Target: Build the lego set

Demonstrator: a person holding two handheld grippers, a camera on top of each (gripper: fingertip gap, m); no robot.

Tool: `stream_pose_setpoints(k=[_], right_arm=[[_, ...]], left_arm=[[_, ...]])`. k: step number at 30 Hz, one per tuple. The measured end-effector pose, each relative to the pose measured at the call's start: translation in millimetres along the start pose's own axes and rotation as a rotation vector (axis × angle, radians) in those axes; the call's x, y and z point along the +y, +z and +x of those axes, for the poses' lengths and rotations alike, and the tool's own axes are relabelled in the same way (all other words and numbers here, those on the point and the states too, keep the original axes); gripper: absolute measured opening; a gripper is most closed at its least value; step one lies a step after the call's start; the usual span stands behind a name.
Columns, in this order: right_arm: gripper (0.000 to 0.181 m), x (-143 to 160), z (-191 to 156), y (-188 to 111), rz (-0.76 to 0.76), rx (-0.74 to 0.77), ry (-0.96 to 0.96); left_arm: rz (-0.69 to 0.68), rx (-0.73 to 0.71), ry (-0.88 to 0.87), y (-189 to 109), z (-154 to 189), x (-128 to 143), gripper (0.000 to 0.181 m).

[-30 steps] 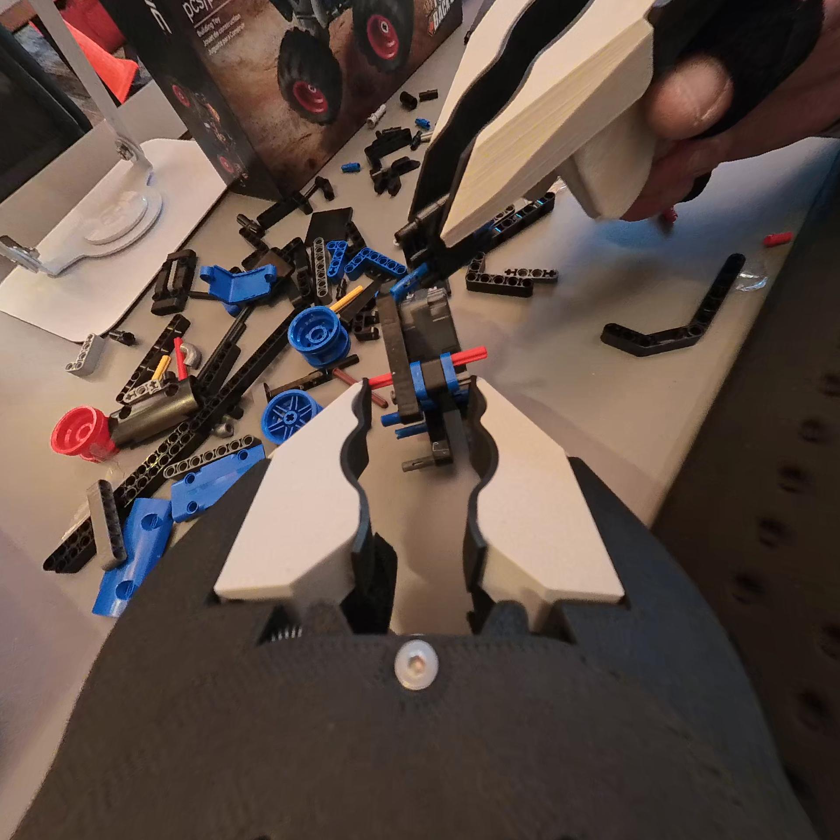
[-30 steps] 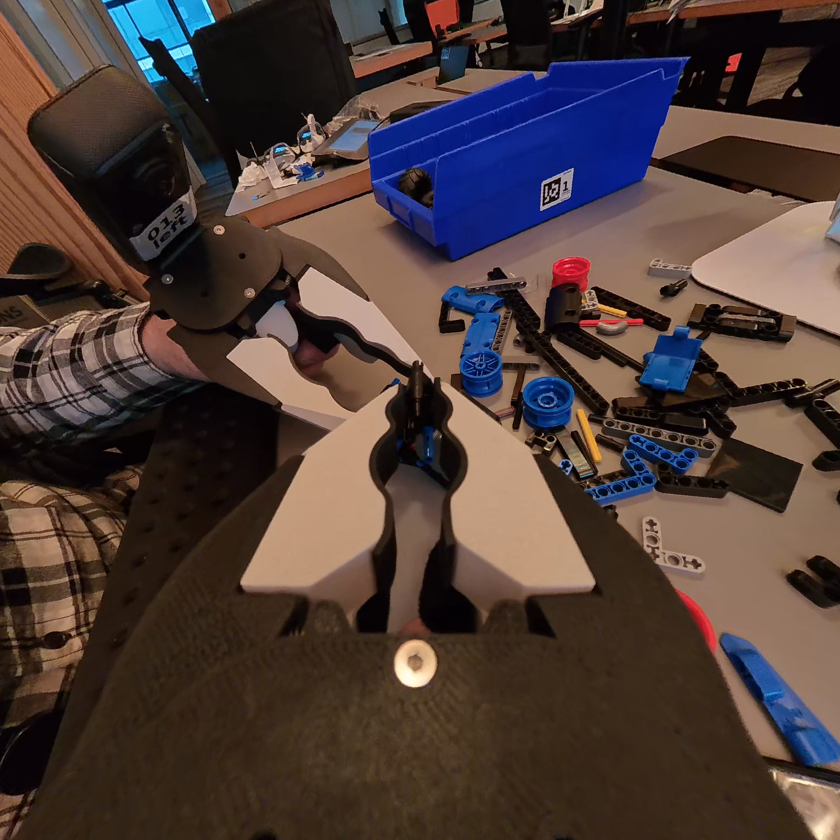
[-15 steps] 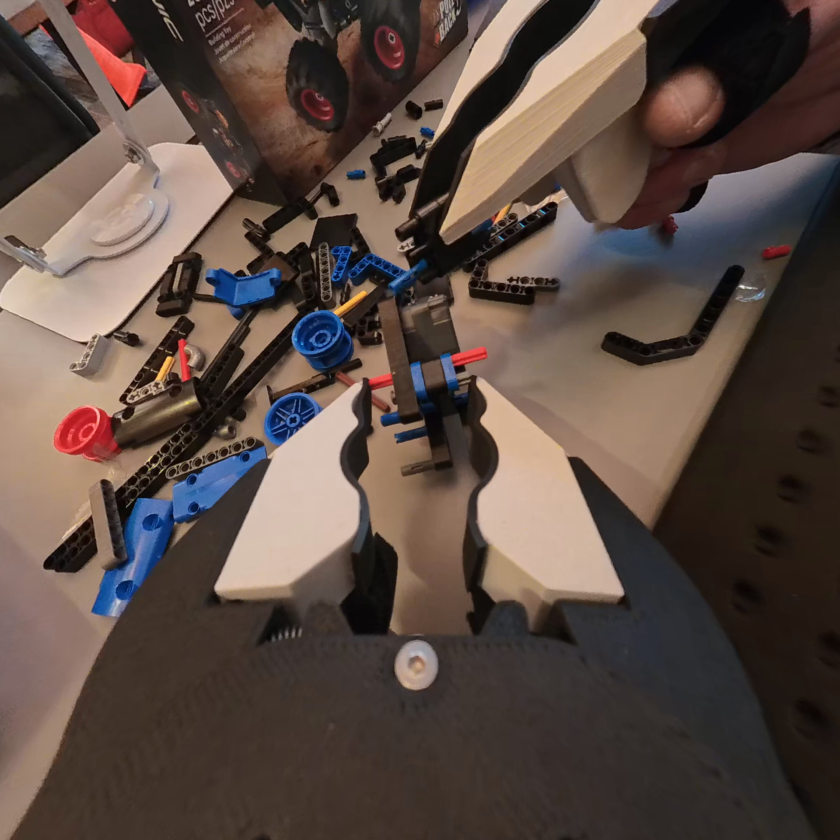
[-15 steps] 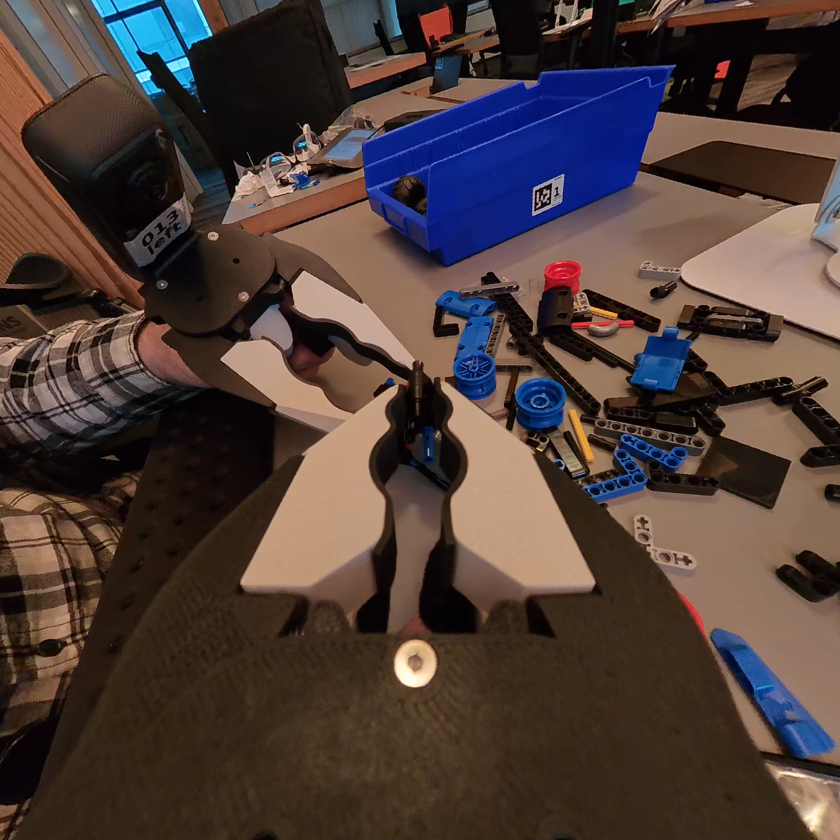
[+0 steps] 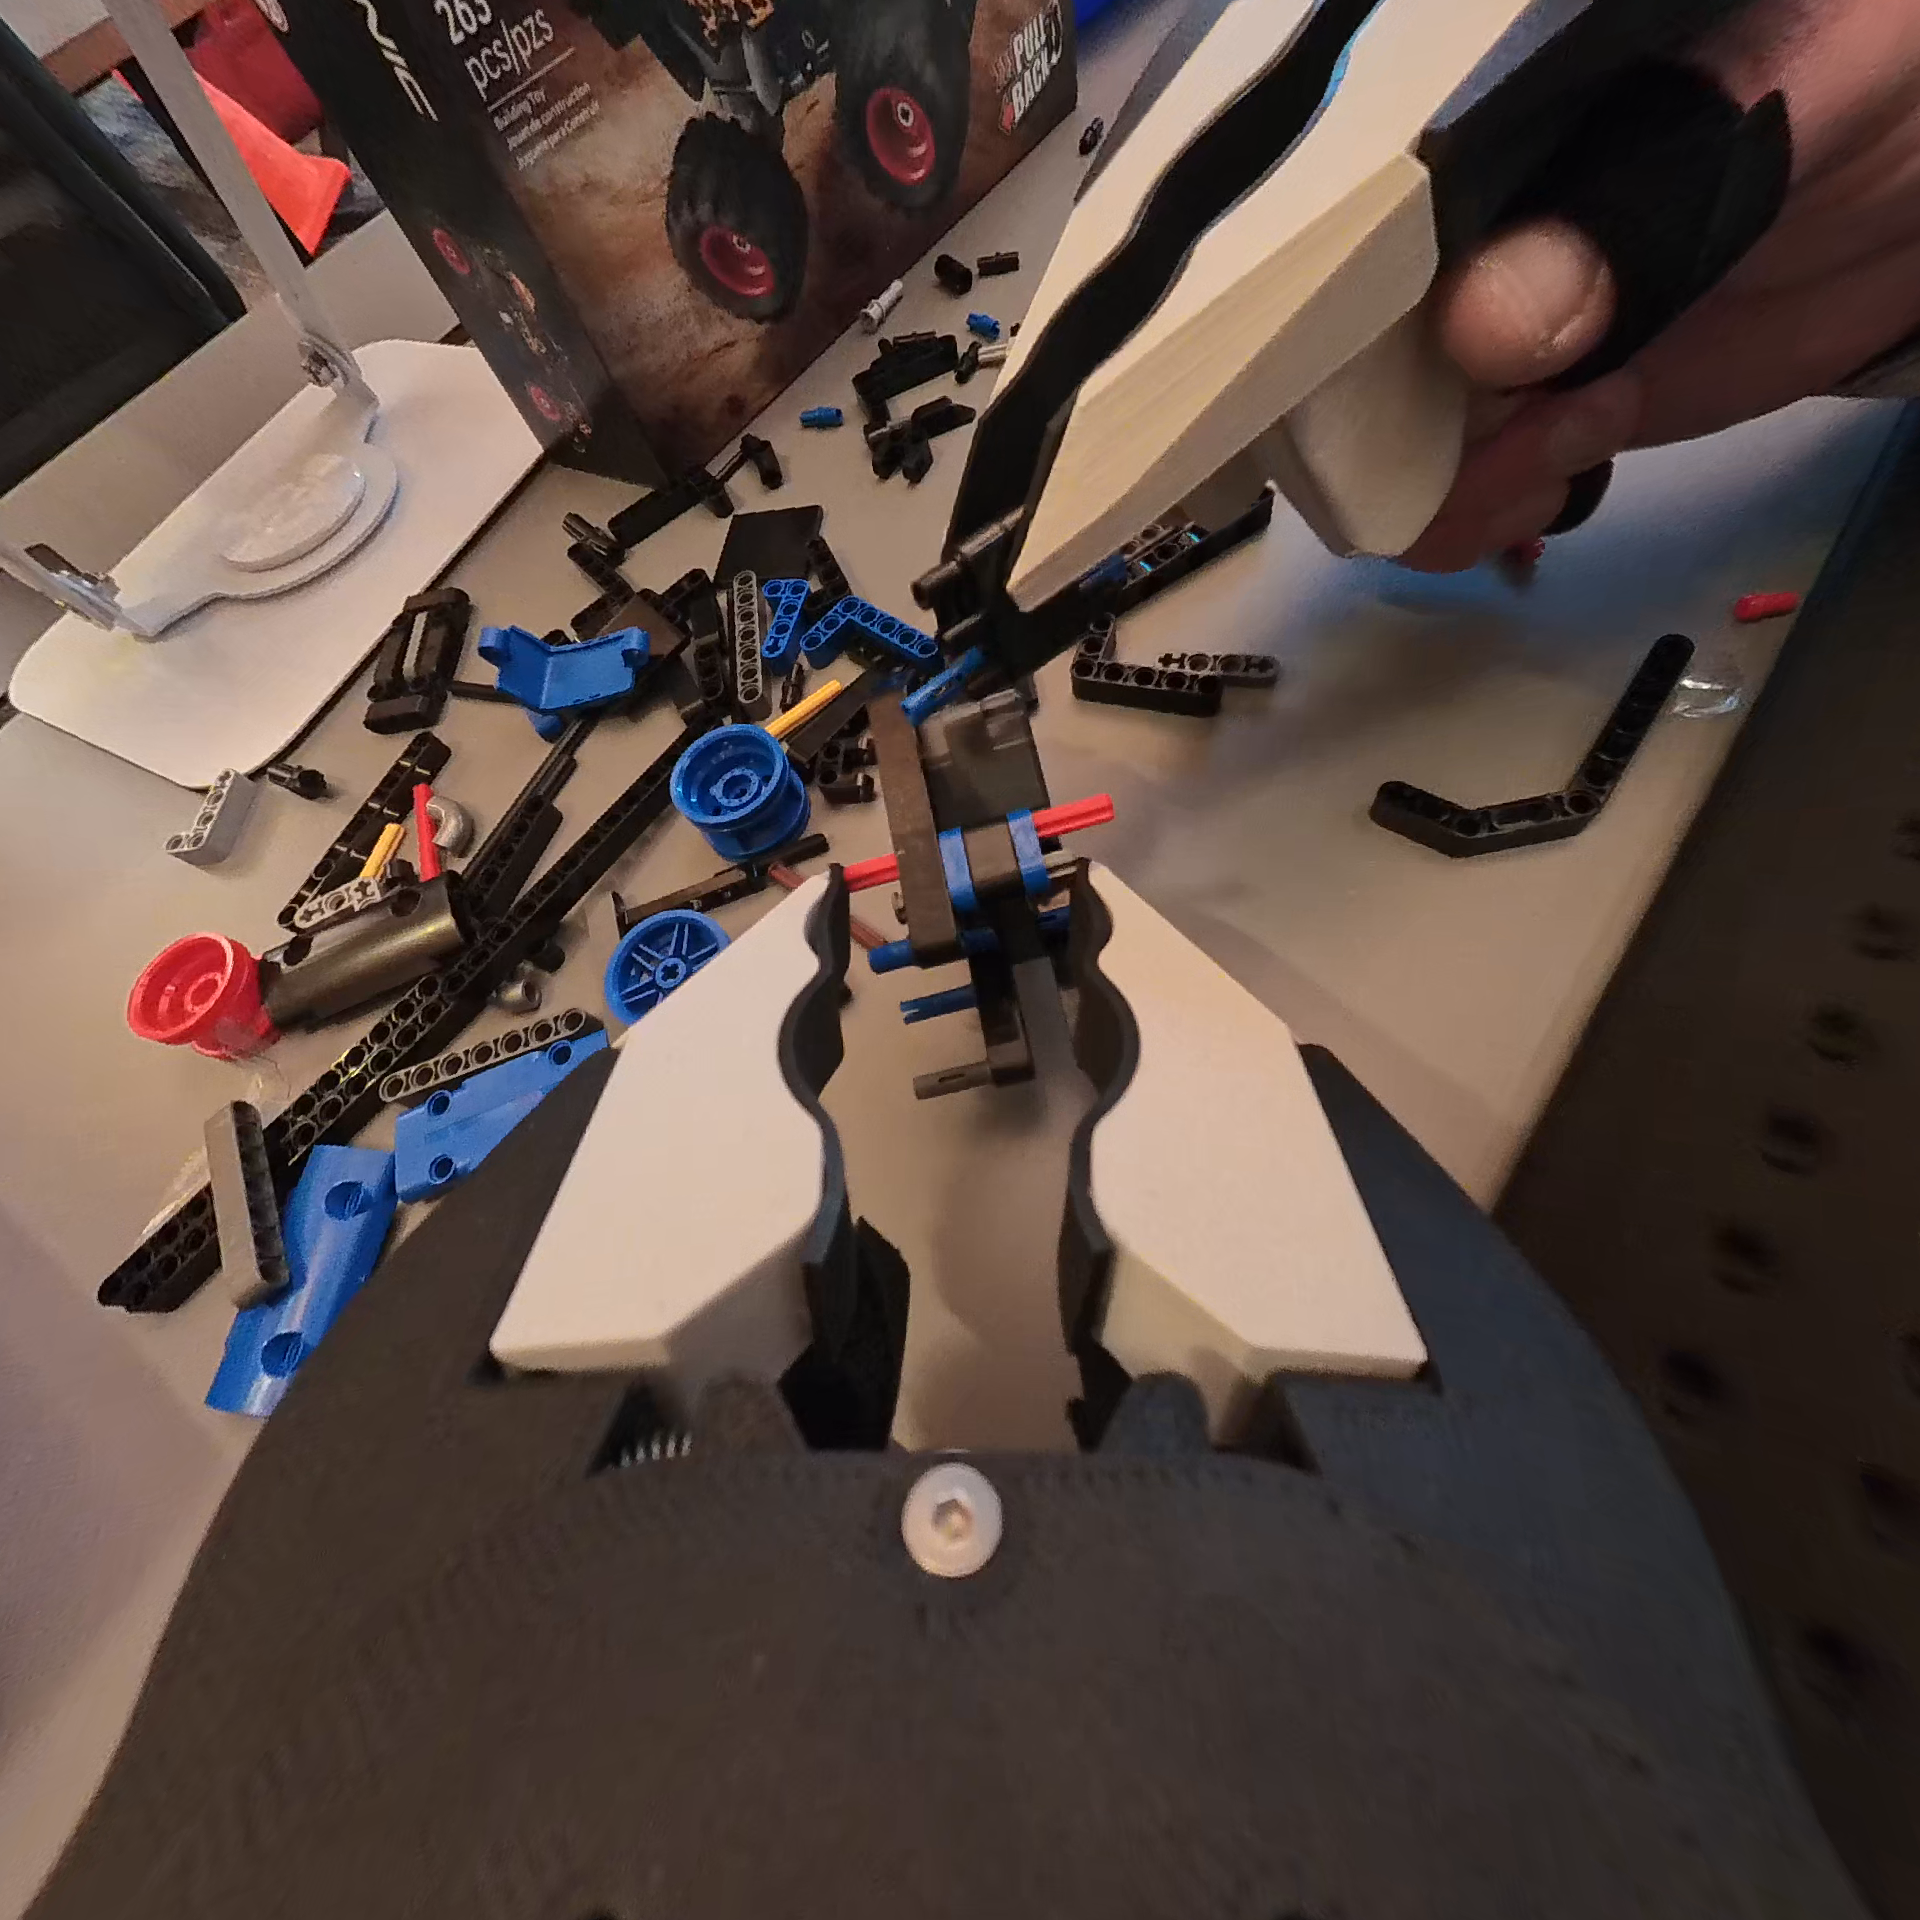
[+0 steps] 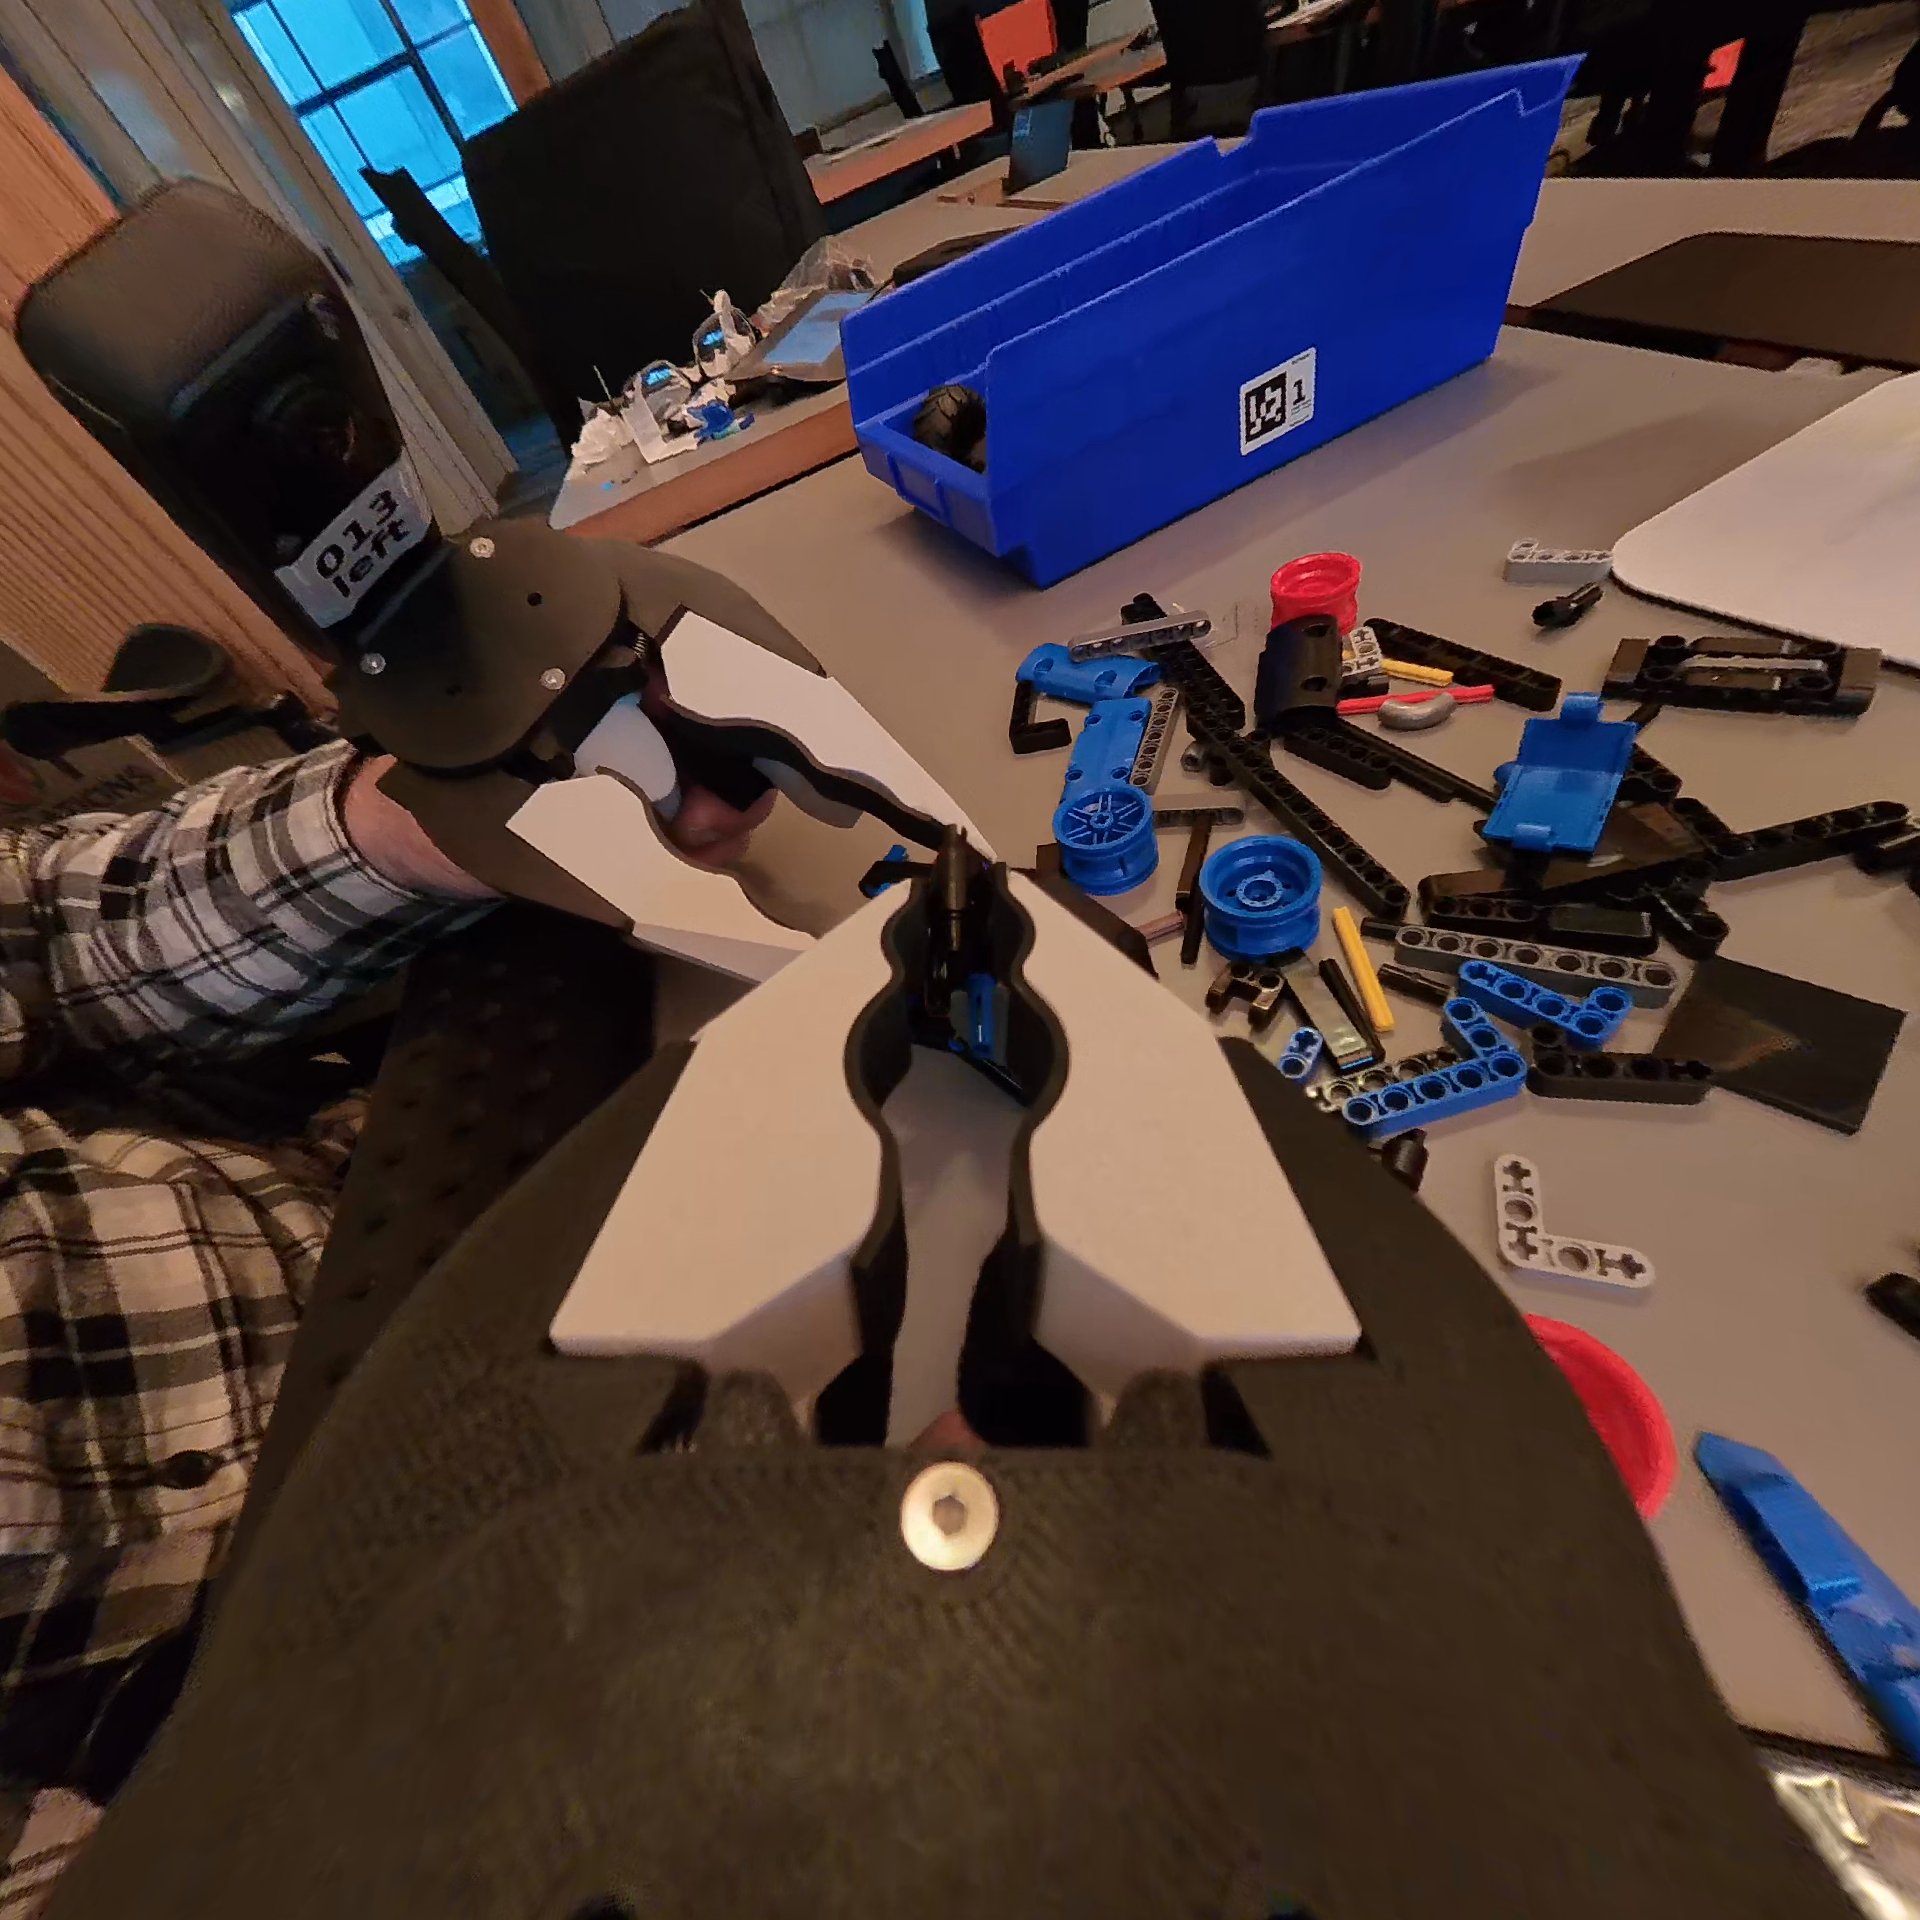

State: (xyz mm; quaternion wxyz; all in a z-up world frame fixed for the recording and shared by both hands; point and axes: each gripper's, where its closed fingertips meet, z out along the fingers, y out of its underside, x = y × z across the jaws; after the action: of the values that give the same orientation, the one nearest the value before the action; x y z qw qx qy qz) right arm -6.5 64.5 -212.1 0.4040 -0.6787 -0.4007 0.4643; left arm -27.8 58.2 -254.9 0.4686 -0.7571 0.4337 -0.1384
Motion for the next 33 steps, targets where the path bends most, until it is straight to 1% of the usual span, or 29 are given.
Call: stream_pose_setpoints(k=[3, 5, 16, 33], right_arm=[[0.009, -3, -1, -1, 0.029, -0.042, 0.073], [0.009, -3, 2, -3, 0.033, -0.041, 0.094], [0.009, 9, 3, 2, -0.068, 0.063, -0.081], [0.009, 6, 2, 4, -0.049, 0.122, -0.148]], left_arm=[[0.001, -0.001, -0.006, 0, 0, -1, 0.04], [0.001, -0.004, -0.007, 0, 0, -1, 0.04], [0.002, -0.017, -0.027, 2, -1, -3, 0.04], [0.01, -0.038, -0.039, 4, -1, -8, 0.04]])
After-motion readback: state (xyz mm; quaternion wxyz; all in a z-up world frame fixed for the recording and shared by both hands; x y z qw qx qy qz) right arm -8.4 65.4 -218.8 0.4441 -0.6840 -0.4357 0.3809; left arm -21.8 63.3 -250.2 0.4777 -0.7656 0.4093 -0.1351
